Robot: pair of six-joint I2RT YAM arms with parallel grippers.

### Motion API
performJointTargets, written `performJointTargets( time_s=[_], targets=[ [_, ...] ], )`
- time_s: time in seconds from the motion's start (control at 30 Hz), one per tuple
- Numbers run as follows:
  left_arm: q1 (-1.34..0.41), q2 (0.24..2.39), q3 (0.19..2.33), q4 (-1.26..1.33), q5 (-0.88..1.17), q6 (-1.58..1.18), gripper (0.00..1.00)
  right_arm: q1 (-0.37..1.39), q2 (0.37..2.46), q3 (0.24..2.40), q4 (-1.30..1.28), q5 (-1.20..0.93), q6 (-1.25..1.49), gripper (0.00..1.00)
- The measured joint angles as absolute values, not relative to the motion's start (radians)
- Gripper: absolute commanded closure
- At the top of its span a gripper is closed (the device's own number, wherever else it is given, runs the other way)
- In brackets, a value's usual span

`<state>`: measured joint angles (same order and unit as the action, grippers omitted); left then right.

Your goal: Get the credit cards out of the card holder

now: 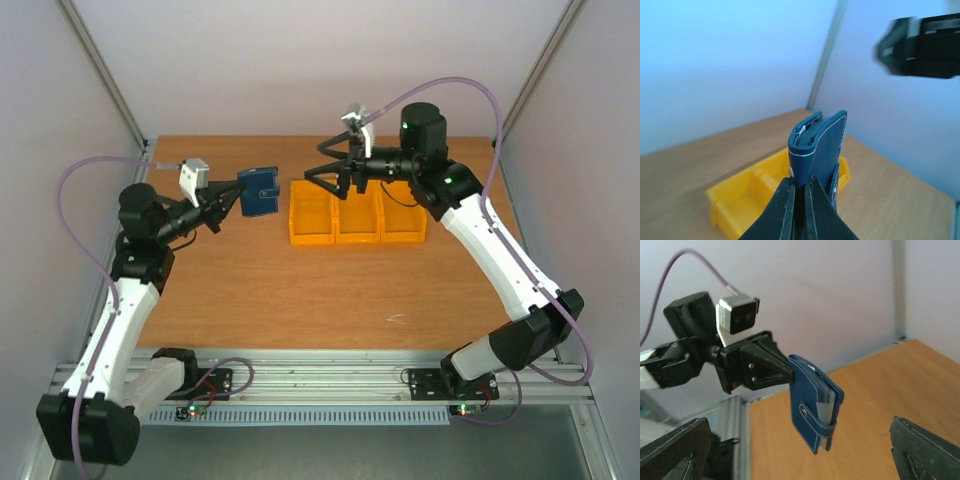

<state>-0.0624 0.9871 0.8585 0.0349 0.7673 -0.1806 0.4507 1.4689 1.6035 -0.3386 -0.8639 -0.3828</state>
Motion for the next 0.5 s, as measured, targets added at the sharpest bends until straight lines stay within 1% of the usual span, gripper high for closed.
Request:
performJointTargets(
  time_s=[0.1,0.2,0.27,0.3,0.47,0.5],
  targets=[
    [-0.076,0.918,0.851,0.092,0.844,-0.169,1.0,0.515,1.508,1.666,-0.397,-0.916,-0.418,0.01],
    [-0.097,0.889,0.848,0.144,0.878,-0.191,1.0,0.555,1.539,1.699,-0.419,-0.969,-0.429,0.02],
    [-0.111,0.883,0.846,0.175,0.886,-0.211,1.0,0.577,1.557,1.704,-0.424,-0.994,-0.43,0.07],
    [-0.118,0.882,0.843,0.185,0.889,-0.221,1.0,0.586,1.567,1.707,-0.432,-1.001,-0.433,0.14],
    [-0.154,0.876,0.832,0.206,0.896,-0.24,1.0,0.602,1.61,1.716,-0.464,-1.011,-0.451,0.57],
    [-0.159,0.875,0.831,0.209,0.896,-0.242,1.0,0.603,1.618,1.716,-0.466,-1.017,-0.445,0.69]
  ],
)
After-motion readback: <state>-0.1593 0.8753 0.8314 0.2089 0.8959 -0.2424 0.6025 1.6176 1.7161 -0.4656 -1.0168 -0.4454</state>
